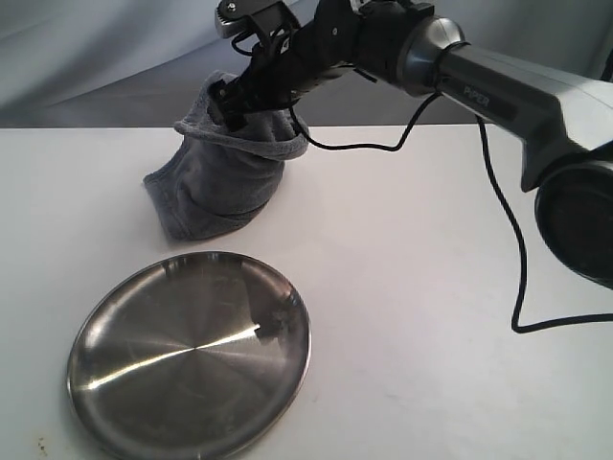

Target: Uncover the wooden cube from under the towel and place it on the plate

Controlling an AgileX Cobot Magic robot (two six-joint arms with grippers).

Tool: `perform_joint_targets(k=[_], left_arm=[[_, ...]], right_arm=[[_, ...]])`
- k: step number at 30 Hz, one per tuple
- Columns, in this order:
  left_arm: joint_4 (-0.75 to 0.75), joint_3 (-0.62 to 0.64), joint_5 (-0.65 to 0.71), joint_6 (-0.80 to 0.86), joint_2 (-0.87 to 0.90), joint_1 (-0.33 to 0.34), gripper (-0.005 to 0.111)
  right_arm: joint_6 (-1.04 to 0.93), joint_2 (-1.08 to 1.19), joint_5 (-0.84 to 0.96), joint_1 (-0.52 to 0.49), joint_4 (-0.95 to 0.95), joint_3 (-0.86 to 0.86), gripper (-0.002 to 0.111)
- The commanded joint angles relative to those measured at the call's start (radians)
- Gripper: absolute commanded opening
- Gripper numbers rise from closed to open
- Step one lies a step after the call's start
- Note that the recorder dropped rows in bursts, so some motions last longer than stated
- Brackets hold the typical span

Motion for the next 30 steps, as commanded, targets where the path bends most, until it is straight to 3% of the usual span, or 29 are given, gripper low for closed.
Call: perform_joint_targets(k=[1, 12, 16, 22, 28, 30], left_arm=[[-0.002, 0.005, -0.007, -0.004, -0.003, -0.004, 0.000], [-0.002, 0.005, -0.007, -0.004, -0.003, -0.004, 0.000], [-0.002, 0.005, -0.007, -0.004, -0.003, -0.004, 0.000], [-0.002, 0.005, -0.007, -0.004, -0.003, -0.004, 0.000], [-0.002, 0.005, -0.007, -0.004, -0.003, -0.004, 0.000], [-0.002, 0.005, -0.007, -0.004, -0.003, -0.004, 0.000]], right_arm=[[0.013, 0.005, -0.012, 0.004, 0.004, 0.003, 0.091], [0.015, 0.028, 0.046, 0.004, 0.001, 0.003, 0.081], [0.015, 0.037, 0.070, 0.004, 0.001, 0.003, 0.073], [0.015, 0.037, 0.082, 0.004, 0.001, 0.003, 0.043], [0.015, 0.037, 0.094, 0.004, 0.001, 0.003, 0.003], [0.015, 0.037, 0.108, 0.004, 0.001, 0.003, 0.000]])
